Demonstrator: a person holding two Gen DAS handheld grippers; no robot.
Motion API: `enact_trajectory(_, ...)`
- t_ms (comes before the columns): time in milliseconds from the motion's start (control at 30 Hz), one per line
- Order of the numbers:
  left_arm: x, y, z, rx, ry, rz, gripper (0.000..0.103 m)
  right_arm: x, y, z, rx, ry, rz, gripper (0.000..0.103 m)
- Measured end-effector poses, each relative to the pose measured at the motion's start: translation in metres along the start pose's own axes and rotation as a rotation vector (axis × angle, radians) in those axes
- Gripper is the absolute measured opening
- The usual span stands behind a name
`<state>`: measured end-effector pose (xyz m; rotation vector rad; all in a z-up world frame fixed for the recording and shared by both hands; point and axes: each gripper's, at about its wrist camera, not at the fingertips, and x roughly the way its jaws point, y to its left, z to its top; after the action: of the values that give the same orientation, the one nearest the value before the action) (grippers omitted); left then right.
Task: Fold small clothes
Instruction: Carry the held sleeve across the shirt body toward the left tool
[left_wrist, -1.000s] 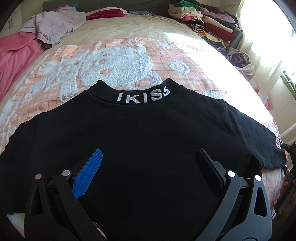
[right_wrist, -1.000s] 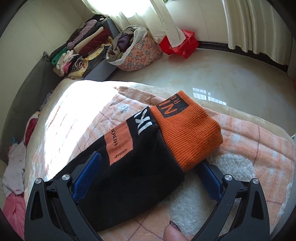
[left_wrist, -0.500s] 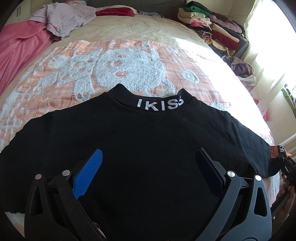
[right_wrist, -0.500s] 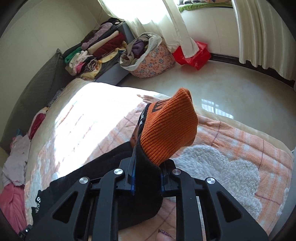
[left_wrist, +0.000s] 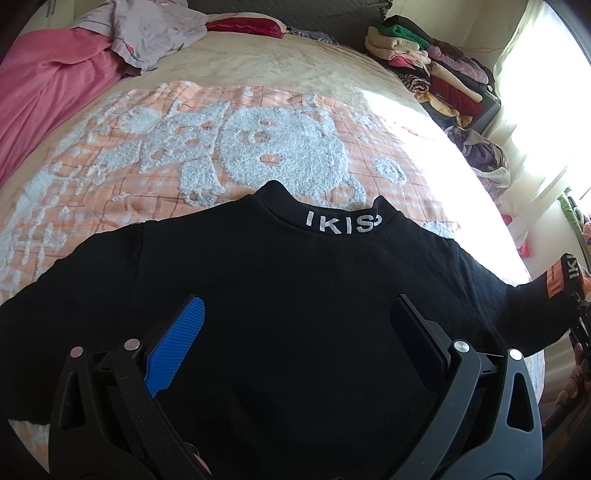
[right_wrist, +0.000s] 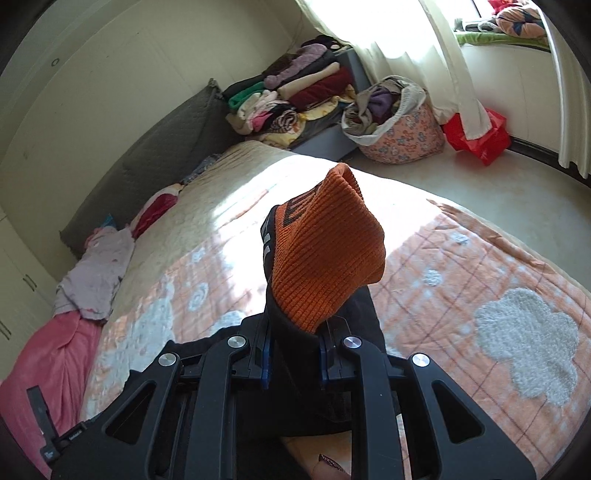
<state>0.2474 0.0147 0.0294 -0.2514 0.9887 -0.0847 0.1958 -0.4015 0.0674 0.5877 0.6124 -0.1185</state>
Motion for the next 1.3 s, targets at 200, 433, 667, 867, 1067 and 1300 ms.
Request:
enact_trajectory(200,-0.010,0.009,-0.001,-0.009,-0.008,-0.020,0.095,0.003,0.051,-0.009,-0.087,0.023,0.080,0.017)
enact_trajectory(433,-0.020,0.019,0.000,-0.021,-0.016,-0.031,0.095,0.012,0.093,-0.031,-0.155,0.069,0.138,0.017)
enact_trajectory(667,-0.031,0.031,0.001,-0.025,-0.033,-0.039,0.095,0.018,0.132,-0.051,-0.213,0.104,0.196,0.017)
enact_trajectory(867,-0.032,0.051,0.005,-0.066,-0.030,-0.010,0.095,0.026,0.166,-0.071,-0.266,0.134,0.229,0.017)
enact_trajectory(1067,-0.034,0.069,0.006,-0.122,-0.027,-0.059,0.095,0.035,0.195,-0.094,-0.321,0.167,0.259,0.017)
enact_trajectory(1300,-0.036,0.090,0.008,-0.199,-0.022,-0.107,0.095,0.052,0.218,-0.122,-0.362,0.216,0.264,0.019)
